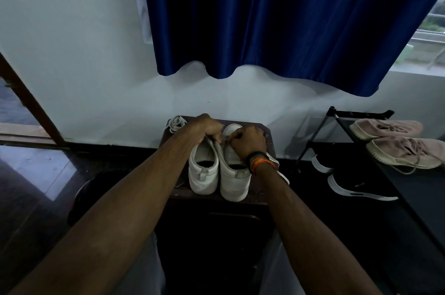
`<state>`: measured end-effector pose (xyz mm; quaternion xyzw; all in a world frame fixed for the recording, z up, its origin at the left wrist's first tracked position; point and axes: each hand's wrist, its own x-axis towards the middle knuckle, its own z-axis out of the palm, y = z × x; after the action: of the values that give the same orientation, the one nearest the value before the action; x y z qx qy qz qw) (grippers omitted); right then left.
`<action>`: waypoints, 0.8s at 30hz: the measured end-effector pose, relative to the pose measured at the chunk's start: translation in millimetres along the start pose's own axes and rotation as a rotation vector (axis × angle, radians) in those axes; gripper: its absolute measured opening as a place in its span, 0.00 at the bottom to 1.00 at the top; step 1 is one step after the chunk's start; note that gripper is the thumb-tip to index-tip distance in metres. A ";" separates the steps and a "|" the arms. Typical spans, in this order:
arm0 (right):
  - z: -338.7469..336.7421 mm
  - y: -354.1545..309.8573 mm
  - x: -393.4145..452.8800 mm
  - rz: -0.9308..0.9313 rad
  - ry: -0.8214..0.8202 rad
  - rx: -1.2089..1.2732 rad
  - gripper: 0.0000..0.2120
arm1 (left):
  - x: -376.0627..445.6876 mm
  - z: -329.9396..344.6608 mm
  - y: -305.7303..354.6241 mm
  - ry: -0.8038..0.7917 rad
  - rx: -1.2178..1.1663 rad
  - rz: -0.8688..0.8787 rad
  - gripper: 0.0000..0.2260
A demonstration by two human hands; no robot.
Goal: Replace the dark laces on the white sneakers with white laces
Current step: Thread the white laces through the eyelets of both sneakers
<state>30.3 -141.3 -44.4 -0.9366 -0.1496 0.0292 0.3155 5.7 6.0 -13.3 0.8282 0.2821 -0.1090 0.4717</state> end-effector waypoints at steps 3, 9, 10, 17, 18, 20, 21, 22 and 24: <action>-0.1 -5.3 -2.9 0.005 0.061 -0.088 0.12 | -1.8 -0.7 0.1 -0.005 0.008 -0.001 0.19; -1.7 -4.4 -2.3 -0.086 0.002 -0.177 0.12 | -7.9 -1.3 2.8 -0.005 0.031 0.002 0.25; -1.7 -3.6 -2.0 -0.106 -0.015 -0.180 0.12 | -9.1 -1.8 3.1 -0.005 0.036 0.001 0.24; -6.1 -3.1 -5.4 -0.105 0.004 -0.037 0.08 | -12.6 -7.1 -1.4 -0.023 0.019 0.053 0.13; -6.8 -3.4 -6.2 -0.106 0.011 -0.030 0.08 | -13.4 -7.6 -1.8 -0.025 0.022 0.069 0.09; -7.6 -4.3 -7.4 -0.096 0.029 -0.004 0.09 | -12.6 -8.3 -2.8 -0.014 0.063 0.106 0.08; -7.4 -5.0 -7.6 -0.084 0.035 0.022 0.09 | -14.0 -8.2 -3.3 -0.004 0.096 0.124 0.09; -7.1 -5.4 -7.6 -0.073 0.038 0.052 0.10 | -14.6 -7.6 -4.2 0.004 0.118 0.141 0.08; -5.8 -5.9 -7.4 -0.060 0.032 0.098 0.12 | -12.5 -5.7 -6.5 0.022 0.169 0.182 0.08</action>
<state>22.5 -142.5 -36.5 -0.9155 -0.1710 0.0120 0.3640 -8.7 8.8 -9.4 0.8884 0.2009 -0.0801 0.4049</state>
